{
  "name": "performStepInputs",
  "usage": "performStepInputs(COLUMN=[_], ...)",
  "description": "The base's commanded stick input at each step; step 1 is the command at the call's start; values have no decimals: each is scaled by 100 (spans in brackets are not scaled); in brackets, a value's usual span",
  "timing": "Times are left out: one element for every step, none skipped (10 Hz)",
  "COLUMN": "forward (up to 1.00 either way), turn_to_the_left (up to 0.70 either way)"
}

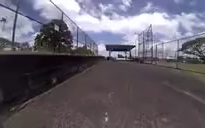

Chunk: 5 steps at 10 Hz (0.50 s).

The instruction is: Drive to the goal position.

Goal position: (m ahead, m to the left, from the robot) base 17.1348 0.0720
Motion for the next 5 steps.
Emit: performStepInputs(forward=[70,70,70,70,70], turn_to_the_left=[-19,-16,-11,-5,0])
